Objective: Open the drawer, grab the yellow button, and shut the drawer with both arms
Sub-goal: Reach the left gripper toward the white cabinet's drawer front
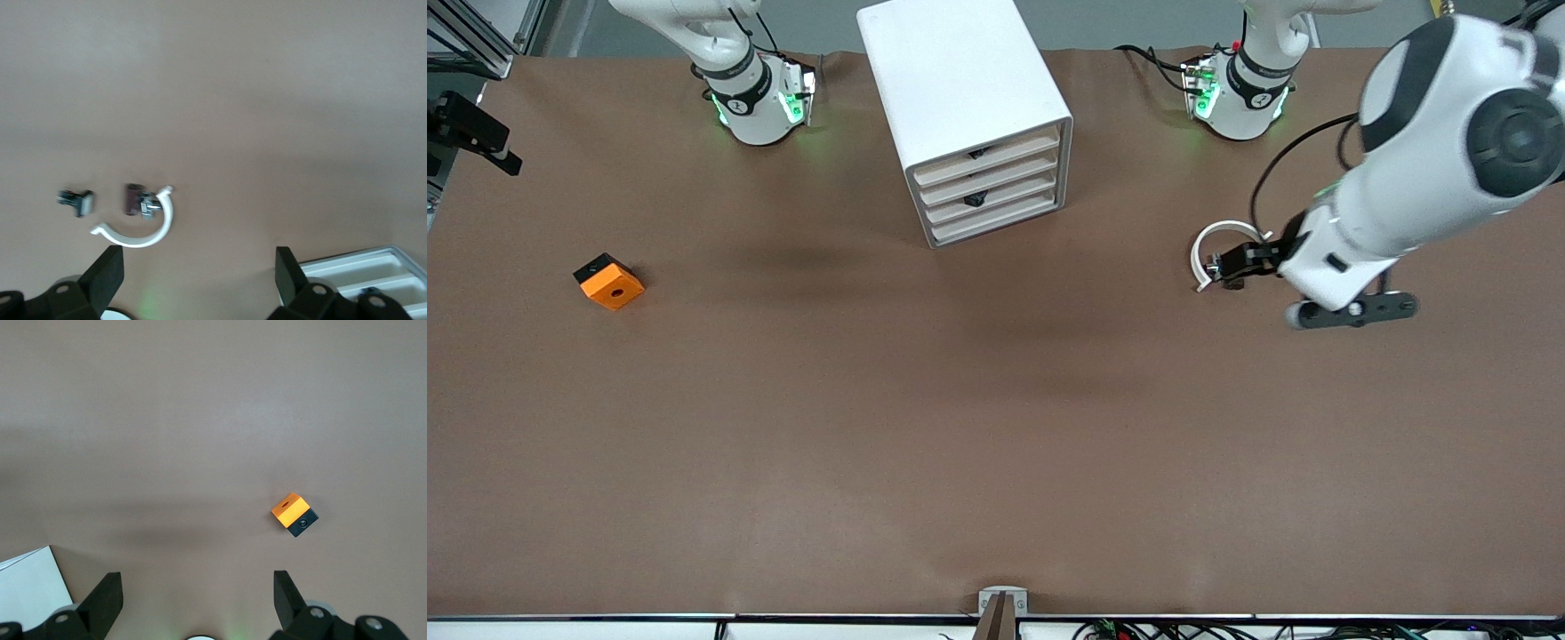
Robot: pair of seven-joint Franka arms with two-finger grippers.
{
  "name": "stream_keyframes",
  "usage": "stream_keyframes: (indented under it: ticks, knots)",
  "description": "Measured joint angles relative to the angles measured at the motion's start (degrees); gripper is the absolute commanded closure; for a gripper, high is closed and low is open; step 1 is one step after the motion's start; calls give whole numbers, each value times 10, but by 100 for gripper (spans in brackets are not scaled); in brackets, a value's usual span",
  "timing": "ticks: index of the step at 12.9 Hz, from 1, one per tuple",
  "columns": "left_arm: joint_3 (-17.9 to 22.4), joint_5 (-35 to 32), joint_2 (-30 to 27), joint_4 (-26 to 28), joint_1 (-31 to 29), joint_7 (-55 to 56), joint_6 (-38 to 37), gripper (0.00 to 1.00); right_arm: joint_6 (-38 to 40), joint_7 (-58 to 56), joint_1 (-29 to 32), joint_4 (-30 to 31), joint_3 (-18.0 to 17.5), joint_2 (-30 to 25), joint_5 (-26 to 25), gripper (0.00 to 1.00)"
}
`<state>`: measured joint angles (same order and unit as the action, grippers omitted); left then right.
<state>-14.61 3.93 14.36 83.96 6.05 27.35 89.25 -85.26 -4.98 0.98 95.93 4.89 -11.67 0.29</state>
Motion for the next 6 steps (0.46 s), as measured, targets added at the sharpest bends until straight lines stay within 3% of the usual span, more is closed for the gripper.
stream_keyframes:
  ticks: [6]
  knots:
    - [-1,59,58,-2,57,183,29,0,14,0,0,-1,-2,-22,0,0]
